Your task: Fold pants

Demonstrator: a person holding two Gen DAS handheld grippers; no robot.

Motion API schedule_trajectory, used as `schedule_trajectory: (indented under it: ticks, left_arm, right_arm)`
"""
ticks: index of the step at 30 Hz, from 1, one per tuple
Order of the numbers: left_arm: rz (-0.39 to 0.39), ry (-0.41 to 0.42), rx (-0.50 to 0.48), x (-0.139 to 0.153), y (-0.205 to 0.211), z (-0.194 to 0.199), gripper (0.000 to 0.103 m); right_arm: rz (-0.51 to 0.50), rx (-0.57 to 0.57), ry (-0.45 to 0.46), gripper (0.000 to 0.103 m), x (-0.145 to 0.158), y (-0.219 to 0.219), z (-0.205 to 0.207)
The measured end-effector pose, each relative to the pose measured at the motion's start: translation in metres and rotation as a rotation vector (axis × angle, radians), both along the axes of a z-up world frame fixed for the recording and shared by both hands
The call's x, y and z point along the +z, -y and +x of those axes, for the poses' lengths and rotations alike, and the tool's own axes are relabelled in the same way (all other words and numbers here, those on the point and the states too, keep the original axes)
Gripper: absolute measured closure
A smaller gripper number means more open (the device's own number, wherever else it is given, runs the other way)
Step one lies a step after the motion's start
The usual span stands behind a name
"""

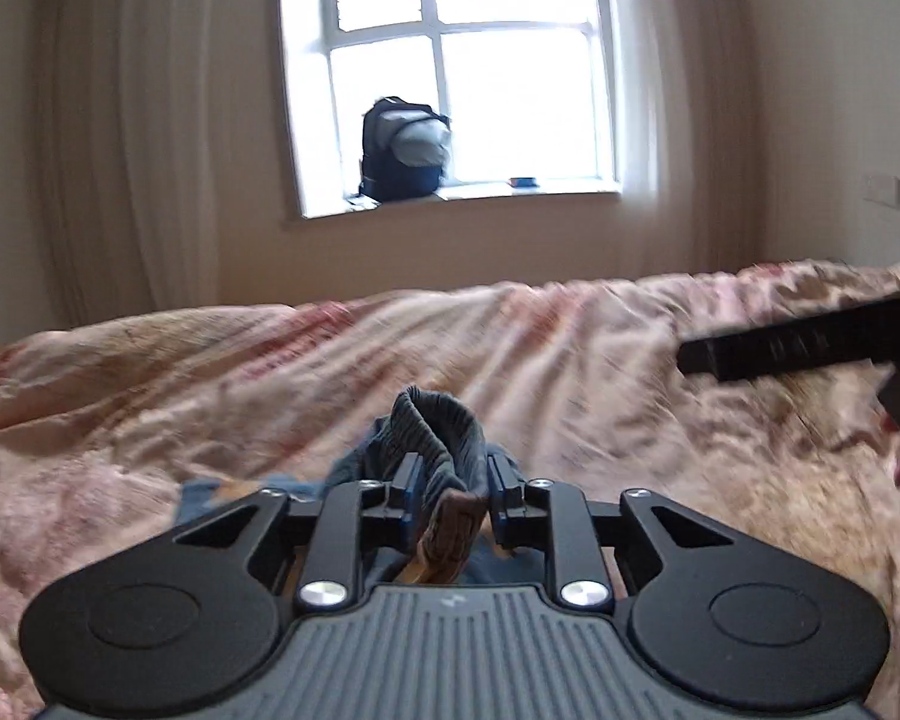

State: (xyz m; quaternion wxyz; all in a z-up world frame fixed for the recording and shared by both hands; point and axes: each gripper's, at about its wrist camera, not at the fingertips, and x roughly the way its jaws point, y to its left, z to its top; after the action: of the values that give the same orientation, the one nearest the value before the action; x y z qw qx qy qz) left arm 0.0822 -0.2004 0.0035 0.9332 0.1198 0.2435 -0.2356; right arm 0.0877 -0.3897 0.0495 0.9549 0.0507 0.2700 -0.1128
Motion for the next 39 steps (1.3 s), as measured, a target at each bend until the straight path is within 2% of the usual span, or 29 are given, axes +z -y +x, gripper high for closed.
schedule_trajectory:
  ticks: [2, 3, 4, 6, 10, 13, 16, 18, 19, 23, 25, 26, 27, 28, 30, 31, 34, 37, 39]
  left_arm:
    - [0.011, -0.095, -0.102, -0.017, 0.004, -0.004, 0.046]
    - [0.003, -0.125, -0.139, -0.021, 0.002, -0.008, 0.046]
    - [-0.011, -0.134, -0.169, -0.022, -0.002, -0.013, 0.045]
    - [-0.011, -0.133, -0.202, -0.018, -0.013, -0.020, 0.029]
    - [0.019, -0.071, -0.206, -0.006, -0.053, -0.019, 0.026]
    - [0.080, -0.027, -0.173, -0.015, -0.068, -0.014, 0.023]
    - [0.014, -0.117, -0.131, -0.026, -0.080, 0.001, 0.033]
    - [-0.020, -0.171, -0.138, -0.034, -0.083, 0.007, 0.038]
    - [-0.017, -0.169, -0.147, -0.034, -0.083, 0.008, 0.038]
    - [0.004, -0.137, -0.192, -0.031, -0.082, 0.002, 0.038]
    - [0.015, -0.152, -0.196, -0.033, -0.082, 0.004, 0.042]
    - [0.024, -0.159, -0.193, -0.035, -0.081, 0.006, 0.048]
    - [0.030, -0.160, -0.190, -0.036, -0.081, 0.007, 0.058]
    - [0.040, -0.157, -0.188, -0.036, -0.080, 0.007, 0.066]
    - [0.053, -0.149, -0.195, -0.034, -0.079, 0.008, 0.086]
    - [0.049, -0.147, -0.199, -0.032, -0.079, 0.008, 0.089]
    - [0.015, -0.156, -0.192, -0.026, -0.083, 0.007, 0.093]
    - [-0.077, -0.188, -0.187, -0.013, -0.092, 0.008, 0.093]
    - [-0.098, -0.181, -0.210, -0.004, -0.093, 0.006, 0.093]
  right_arm:
    - [0.056, -0.025, -0.016, 0.001, -0.007, 0.010, 0.000]
    - [0.087, -0.027, -0.023, 0.001, -0.010, 0.013, 0.000]
    - [0.116, -0.019, -0.028, 0.001, -0.012, 0.013, 0.001]
    - [0.152, 0.014, -0.025, 0.001, -0.014, 0.009, 0.003]
    - [0.205, 0.127, -0.013, 0.001, -0.016, -0.010, 0.009]
    - [0.290, 0.220, -0.016, 0.001, -0.021, -0.025, 0.017]
    - [0.397, 0.295, -0.037, 0.010, -0.031, -0.038, 0.030]
    - [0.399, 0.314, -0.052, 0.016, -0.037, -0.046, 0.039]
    - [0.391, 0.325, -0.054, 0.023, -0.039, -0.049, 0.043]
    - [0.402, 0.356, -0.042, 0.039, -0.046, -0.054, 0.054]
    - [0.404, 0.359, -0.057, 0.054, -0.051, -0.056, 0.059]
    - [0.399, 0.359, -0.071, 0.056, -0.055, -0.058, 0.063]
    - [0.394, 0.357, -0.083, 0.062, -0.059, -0.058, 0.065]
    - [0.393, 0.353, -0.093, 0.071, -0.062, -0.060, 0.066]
    - [0.399, 0.345, -0.094, 0.082, -0.064, -0.060, 0.066]
    - [0.396, 0.350, -0.086, 0.093, -0.062, -0.060, 0.065]
    - [0.404, 0.348, -0.053, 0.095, -0.053, -0.058, 0.061]
    - [0.389, 0.338, -0.030, 0.095, -0.039, -0.057, 0.056]
    - [0.362, 0.337, -0.016, 0.095, -0.028, -0.057, 0.051]
